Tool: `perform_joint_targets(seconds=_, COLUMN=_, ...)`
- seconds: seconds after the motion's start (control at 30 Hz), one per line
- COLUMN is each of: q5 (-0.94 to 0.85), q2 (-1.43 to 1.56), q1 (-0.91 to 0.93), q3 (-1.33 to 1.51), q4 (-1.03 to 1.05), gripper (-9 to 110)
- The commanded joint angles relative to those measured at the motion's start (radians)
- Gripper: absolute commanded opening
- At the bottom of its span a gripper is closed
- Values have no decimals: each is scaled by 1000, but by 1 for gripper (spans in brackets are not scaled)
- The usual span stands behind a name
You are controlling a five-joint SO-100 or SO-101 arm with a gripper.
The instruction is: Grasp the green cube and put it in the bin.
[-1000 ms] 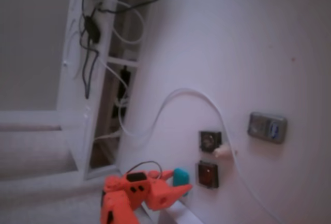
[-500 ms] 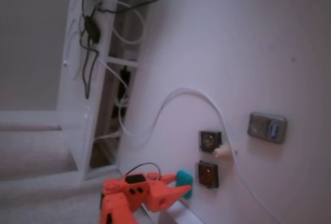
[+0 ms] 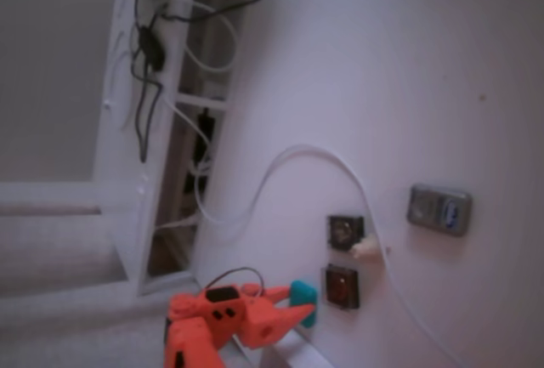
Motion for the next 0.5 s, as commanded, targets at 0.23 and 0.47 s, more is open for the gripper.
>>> perform_joint_targets(seconds=0.23, q5=-5, q2=-5, q1=3, q3=40, q4=-49, gripper=-8)
perform_joint_targets(seconds=0.47, q5=-26, q2=71, q1=3, q3=38, q4=-149, gripper=-8)
